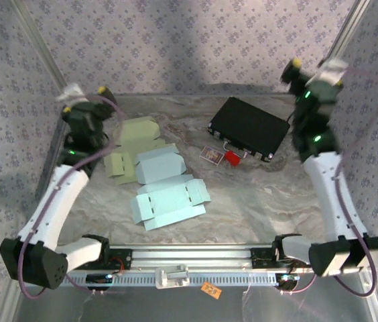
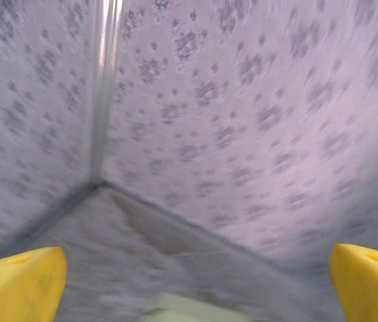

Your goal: Fold the paper box

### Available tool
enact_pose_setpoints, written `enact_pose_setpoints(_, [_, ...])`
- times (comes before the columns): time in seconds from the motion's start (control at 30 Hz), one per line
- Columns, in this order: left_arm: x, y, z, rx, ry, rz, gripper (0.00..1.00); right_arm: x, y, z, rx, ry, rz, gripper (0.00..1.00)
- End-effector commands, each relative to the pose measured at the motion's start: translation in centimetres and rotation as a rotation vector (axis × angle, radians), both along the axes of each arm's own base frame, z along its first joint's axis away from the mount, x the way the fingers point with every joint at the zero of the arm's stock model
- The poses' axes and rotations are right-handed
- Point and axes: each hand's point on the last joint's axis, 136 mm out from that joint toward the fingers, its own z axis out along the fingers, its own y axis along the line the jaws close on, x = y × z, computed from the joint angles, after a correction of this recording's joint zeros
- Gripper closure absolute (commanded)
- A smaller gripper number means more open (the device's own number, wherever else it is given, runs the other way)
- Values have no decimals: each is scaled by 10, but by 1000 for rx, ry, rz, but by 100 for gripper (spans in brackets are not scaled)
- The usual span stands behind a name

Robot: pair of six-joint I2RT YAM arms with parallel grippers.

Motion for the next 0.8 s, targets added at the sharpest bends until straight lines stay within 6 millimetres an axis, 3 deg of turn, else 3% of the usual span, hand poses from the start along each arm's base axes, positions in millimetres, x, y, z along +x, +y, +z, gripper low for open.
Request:
enact_pose_setpoints(0.0, [-5, -25, -96, -521, 392, -170, 6, -11, 5, -57, 508, 297, 135, 1])
enact_pose_setpoints(0.03, [-9, -40, -114, -583, 497, -192, 10, -1, 20, -60, 496, 316, 241, 1])
enact_pose_setpoints(0.1, [-34, -76, -149, -580, 710, -255, 21, -8, 57, -97, 418, 500, 262, 1])
enact_pose_setpoints(0.17, [-73, -110, -179, -521, 883, -343, 32, -25, 123, -141, 274, 700, 394, 10])
enact_pose_setpoints(0.27, [-141, -127, -231, -473, 1114, -380, 35, -76, 212, -228, 128, 974, 644, 20])
enact_pose_setpoints(0.37, [-184, -125, -277, -494, 1249, -390, 51, -128, 266, -295, 138, 1169, 828, 26])
enact_pose_setpoints(0.47, [-186, -127, -300, -539, 1219, -396, 51, -161, 298, -335, 197, 1278, 938, 28])
enact_pose_setpoints(0.53, [-175, -132, -311, -612, 1179, -407, 49, -173, 301, -362, 263, 1340, 939, 29])
enact_pose_setpoints(0.67, [-156, -127, -326, -691, 1143, -383, 49, -176, 294, -394, 488, 1381, 861, 29])
enact_pose_setpoints(0.77, [-154, -126, -339, -713, 1171, -384, 49, -173, 289, -403, 641, 1341, 823, 29])
